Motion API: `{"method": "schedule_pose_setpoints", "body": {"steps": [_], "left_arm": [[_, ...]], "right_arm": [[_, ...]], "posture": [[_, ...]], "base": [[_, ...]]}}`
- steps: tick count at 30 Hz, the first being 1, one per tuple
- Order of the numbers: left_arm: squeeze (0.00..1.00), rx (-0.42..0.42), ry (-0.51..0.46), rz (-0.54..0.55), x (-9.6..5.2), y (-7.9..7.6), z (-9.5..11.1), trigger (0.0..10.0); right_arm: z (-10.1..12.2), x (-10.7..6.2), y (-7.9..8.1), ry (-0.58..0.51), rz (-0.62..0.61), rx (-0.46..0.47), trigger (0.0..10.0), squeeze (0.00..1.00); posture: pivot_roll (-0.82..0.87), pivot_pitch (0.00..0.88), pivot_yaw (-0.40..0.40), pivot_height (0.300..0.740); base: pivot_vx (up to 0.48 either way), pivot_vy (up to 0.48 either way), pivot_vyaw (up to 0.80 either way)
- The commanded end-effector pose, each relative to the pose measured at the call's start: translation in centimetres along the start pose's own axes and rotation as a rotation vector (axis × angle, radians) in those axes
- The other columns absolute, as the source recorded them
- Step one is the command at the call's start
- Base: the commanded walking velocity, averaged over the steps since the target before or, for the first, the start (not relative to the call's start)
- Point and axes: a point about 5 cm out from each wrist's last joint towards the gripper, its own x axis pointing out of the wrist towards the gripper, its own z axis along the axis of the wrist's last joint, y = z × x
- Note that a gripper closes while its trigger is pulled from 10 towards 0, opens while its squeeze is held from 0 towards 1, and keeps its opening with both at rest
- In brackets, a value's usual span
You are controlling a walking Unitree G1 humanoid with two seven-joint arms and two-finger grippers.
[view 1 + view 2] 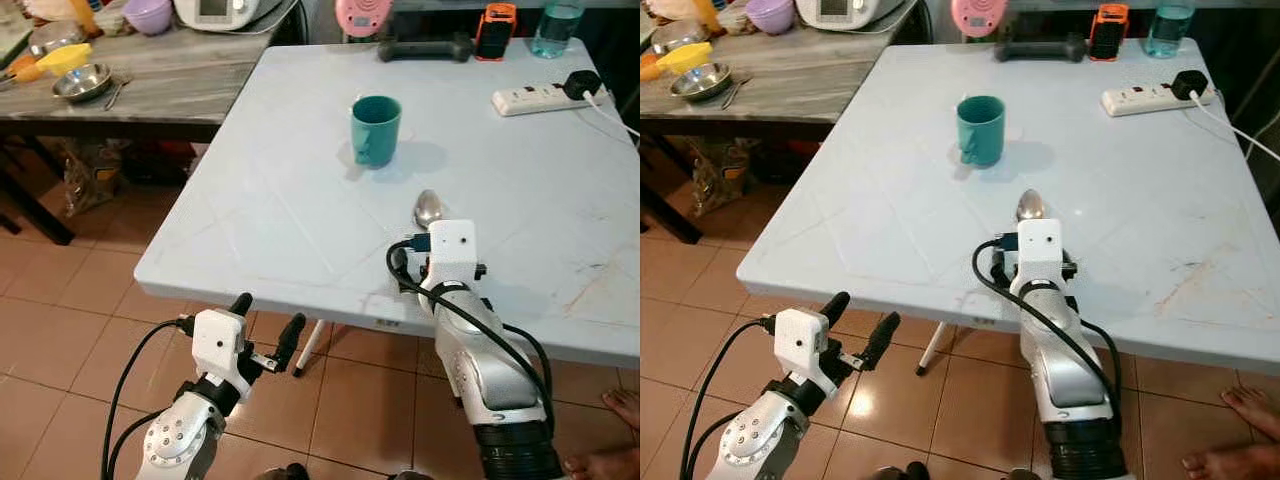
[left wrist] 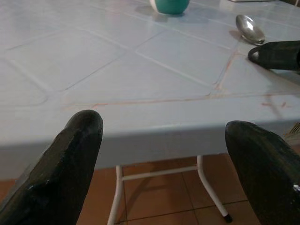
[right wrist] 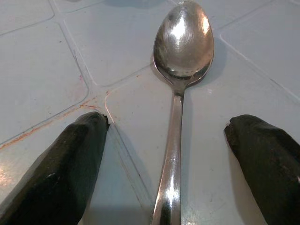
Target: Setting the table
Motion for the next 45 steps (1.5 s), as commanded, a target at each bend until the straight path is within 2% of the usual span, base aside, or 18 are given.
{"method": "schedule_pose_setpoints", "body": {"steps": [1, 3, 4, 7, 13, 21, 25, 26, 27, 28, 31, 32, 34, 38, 41, 45], "left_arm": [[0.00, 0.007, 0.005, 0.006, -0.2, 0.1, 0.2, 10.0], [0.00, 0.008, 0.005, 0.005, -0.2, 0.1, 0.2, 10.0], [0.00, 0.008, 0.004, 0.005, -0.1, 0.1, 0.3, 10.0], [0.00, 0.009, 0.005, 0.002, -0.1, 0.2, 0.4, 10.0], [0.00, 0.010, 0.008, -0.001, -0.1, 0.3, 0.4, 10.0], [0.00, 0.011, 0.008, -0.002, 0.1, 0.4, 0.4, 10.0], [0.00, 0.013, 0.004, 0.007, 0.1, 0.6, 0.4, 10.0], [0.00, 0.014, 0.002, 0.009, 0.1, 0.6, 0.4, 10.0], [0.00, 0.015, 0.001, 0.012, 0.2, 0.8, 0.4, 10.0], [0.00, 0.016, -0.001, 0.015, 0.2, 0.9, 0.4, 10.0], [0.00, 0.017, -0.002, 0.016, 0.3, 1.0, 0.4, 10.0], [0.00, 0.018, -0.003, 0.016, 0.3, 1.0, 0.4, 10.0], [0.00, 0.020, -0.004, 0.017, 0.2, 1.0, 0.4, 10.0], [0.00, 0.025, -0.007, 0.019, 0.2, 1.1, 0.5, 10.0], [0.00, 0.027, -0.011, 0.019, 0.3, 1.2, 0.6, 10.0], [0.00, 0.030, -0.014, 0.007, 0.6, 1.1, 0.8, 10.0]], "right_arm": [[-2.7, -0.1, -1.9, 0.119, -0.089, -0.009, 4.7, 0.00], [-2.7, -0.1, -2.1, 0.119, -0.102, -0.008, 4.7, 0.00], [-2.9, -0.1, -2.3, 0.124, -0.110, -0.017, 0.0, 0.00], [-3.2, -0.2, -2.7, 0.134, -0.149, -0.039, 0.0, 0.00], [-3.4, -0.4, -3.2, 0.133, -0.171, -0.019, 0.0, 0.00], [-4.2, -1.2, -5.2, 0.146, -0.256, -0.021, 0.0, 0.00], [-4.6, -1.6, -5.4, 0.139, -0.232, -0.011, 0.0, 0.00], [-4.5, -1.7, -5.5, 0.125, -0.233, -0.026, 3.1, 0.00], [-4.4, -1.8, -5.5, 0.110, -0.235, -0.047, 4.8, 0.00], [-4.5, -1.9, -5.6, 0.106, -0.244, -0.045, 10.0, 0.00], [-4.5, -1.9, -5.6, 0.091, -0.239, -0.053, 10.0, 0.00], [-4.5, -2.2, -5.9, 0.062, -0.248, -0.063, 10.0, 0.00], [-4.3, -2.8, -6.3, 0.013, -0.248, -0.023, 10.0, 0.00], [-3.9, -3.5, -6.7, -0.051, -0.262, -0.047, 10.0, 0.00], [-3.4, -3.6, -6.7, -0.098, -0.252, -0.060, 10.0, 0.00], [-3.5, -3.3, -6.9, -0.096, -0.268, -0.038, 10.0, 0.00]], "posture": [[-0.14, 0.179, 0.115, 0.740], [-0.14, 0.179, 0.116, 0.740], [-0.15, 0.177, 0.118, 0.740], [-0.15, 0.178, 0.122, 0.740], [-0.15, 0.177, 0.127, 0.740], [-0.16, 0.175, 0.133, 0.740], [-0.16, 0.178, 0.134, 0.740], [-0.16, 0.177, 0.134, 0.740], [-0.16, 0.177, 0.134, 0.740], [-0.16, 0.175, 0.133, 0.740], [-0.16, 0.175, 0.133, 0.740], [-0.15, 0.174, 0.134, 0.740], [-0.15, 0.172, 0.134, 0.740], [-0.15, 0.170, 0.139, 0.740], [-0.16, 0.171, 0.142, 0.740], [-0.16, 0.168, 0.145, 0.740]], "base": [[0.000, 0.000, 0.00], [0.000, 0.000, 0.00], [0.000, 0.000, 0.00], [0.000, 0.000, 0.00], [0.000, 0.000, 0.00], [0.000, 0.000, 0.00], [0.000, 0.000, 0.00], [0.000, 0.000, 0.00], [0.000, 0.000, 0.00], [0.000, 0.000, 0.00], [0.000, 0.000, 0.00], [0.000, 0.000, 0.00], [0.000, 0.000, 0.00], [0.000, 0.000, 0.00], [0.000, 0.000, 0.00], [0.000, 0.000, 0.00]]}}
